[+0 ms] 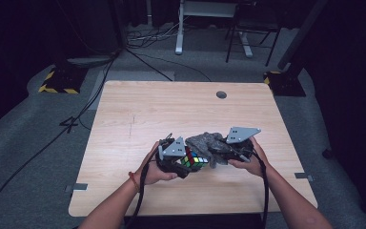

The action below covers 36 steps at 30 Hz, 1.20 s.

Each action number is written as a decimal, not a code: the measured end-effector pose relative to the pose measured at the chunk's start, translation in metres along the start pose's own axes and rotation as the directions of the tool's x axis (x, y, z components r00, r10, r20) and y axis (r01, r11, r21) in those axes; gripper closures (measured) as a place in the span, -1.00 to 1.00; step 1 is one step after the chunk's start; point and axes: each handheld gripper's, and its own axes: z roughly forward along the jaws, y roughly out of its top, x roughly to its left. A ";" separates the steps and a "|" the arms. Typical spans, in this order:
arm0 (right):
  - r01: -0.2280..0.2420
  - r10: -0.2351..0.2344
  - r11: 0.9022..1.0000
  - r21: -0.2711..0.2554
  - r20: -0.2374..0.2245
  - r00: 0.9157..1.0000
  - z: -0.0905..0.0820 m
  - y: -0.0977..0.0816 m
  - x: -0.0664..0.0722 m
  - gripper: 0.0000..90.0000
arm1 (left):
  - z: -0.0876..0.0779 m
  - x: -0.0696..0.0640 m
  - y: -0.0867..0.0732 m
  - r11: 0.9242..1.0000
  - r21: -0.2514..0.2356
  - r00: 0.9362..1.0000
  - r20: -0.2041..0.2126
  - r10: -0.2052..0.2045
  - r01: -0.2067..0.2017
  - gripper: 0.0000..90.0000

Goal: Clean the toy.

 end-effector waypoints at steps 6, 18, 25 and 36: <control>-0.012 0.012 1.000 -0.002 0.016 1.000 -0.004 -0.002 -0.002 0.53 | -0.005 0.003 0.000 1.000 -0.018 1.000 -0.011 -0.013 0.013 -0.27; 0.001 -0.006 0.993 -0.114 -0.045 0.999 -0.012 0.015 0.014 0.53 | 0.004 0.004 -0.002 1.000 0.005 1.000 -0.019 -0.010 0.010 -0.27; 0.001 -0.008 0.990 -0.143 -0.048 0.999 -0.015 0.018 0.017 0.53 | 0.007 0.005 -0.003 1.000 0.014 1.000 -0.022 -0.012 0.012 -0.27; -0.006 0.006 0.999 -0.042 0.014 1.000 -0.009 0.006 0.007 0.54 | -0.003 -0.002 0.004 0.998 -0.055 0.999 -0.034 0.012 -0.014 -0.27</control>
